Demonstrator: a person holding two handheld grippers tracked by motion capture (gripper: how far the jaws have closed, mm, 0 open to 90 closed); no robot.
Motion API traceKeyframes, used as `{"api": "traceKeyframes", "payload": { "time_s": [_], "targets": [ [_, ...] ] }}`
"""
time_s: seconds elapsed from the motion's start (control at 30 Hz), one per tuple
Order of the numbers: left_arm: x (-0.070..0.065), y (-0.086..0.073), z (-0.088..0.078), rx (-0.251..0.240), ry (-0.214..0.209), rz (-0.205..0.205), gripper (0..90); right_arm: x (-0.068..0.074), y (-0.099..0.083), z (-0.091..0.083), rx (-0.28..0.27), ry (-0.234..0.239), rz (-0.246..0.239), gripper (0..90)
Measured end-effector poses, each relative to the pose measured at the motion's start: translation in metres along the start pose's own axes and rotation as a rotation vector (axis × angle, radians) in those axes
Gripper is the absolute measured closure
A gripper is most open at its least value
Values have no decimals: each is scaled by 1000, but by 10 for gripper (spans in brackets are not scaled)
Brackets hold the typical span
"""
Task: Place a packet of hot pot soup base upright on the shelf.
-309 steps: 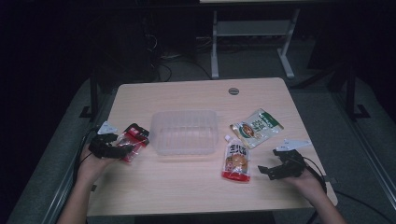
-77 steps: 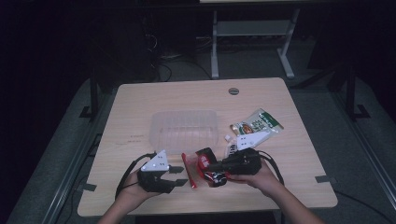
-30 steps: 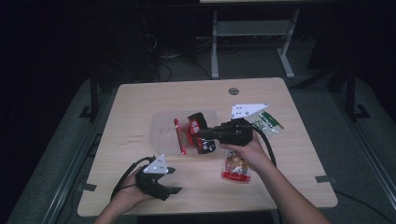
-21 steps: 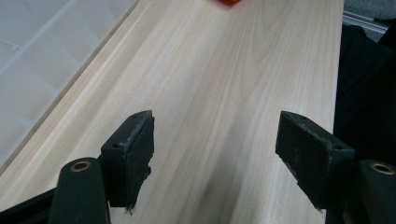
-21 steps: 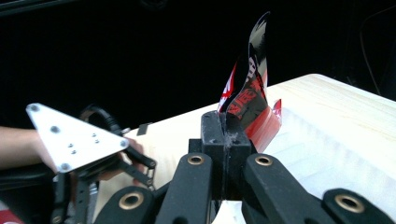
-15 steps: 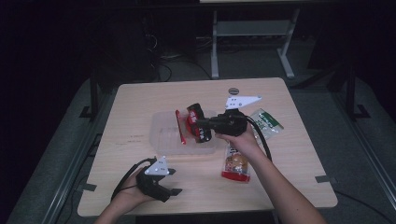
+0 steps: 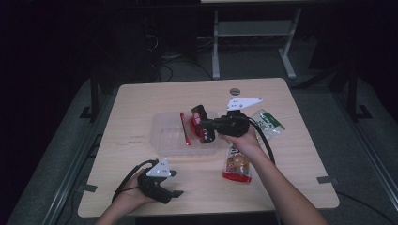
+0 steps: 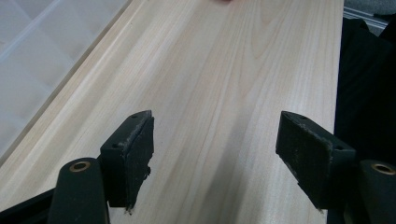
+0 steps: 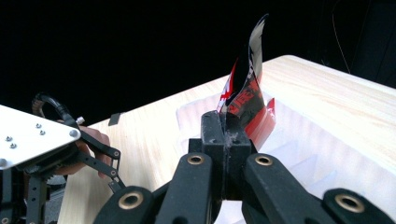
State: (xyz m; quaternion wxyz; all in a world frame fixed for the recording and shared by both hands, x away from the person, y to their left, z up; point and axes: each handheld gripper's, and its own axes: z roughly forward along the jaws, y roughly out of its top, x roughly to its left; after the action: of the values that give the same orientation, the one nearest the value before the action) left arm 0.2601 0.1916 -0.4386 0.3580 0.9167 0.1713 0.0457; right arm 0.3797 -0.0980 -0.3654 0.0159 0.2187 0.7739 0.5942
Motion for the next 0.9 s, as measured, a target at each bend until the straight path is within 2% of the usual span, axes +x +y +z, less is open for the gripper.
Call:
{"api": "traceKeyframes", "payload": {
  "time_s": [0.4,0.5,0.53,0.9],
  "targets": [
    [0,1,2,7,-6,9,274,0,-5,4,0,8,13,897],
    [-1,1,2,1,-4,1,273,1,-5,5,1,13,13,895],
    [0,1,2,8,-3,15,274,1,-7,8,25,5,6,895],
    [0,1,3,10,-7,12,273,0,-13,16,46,5,19,891]
  ]
}}
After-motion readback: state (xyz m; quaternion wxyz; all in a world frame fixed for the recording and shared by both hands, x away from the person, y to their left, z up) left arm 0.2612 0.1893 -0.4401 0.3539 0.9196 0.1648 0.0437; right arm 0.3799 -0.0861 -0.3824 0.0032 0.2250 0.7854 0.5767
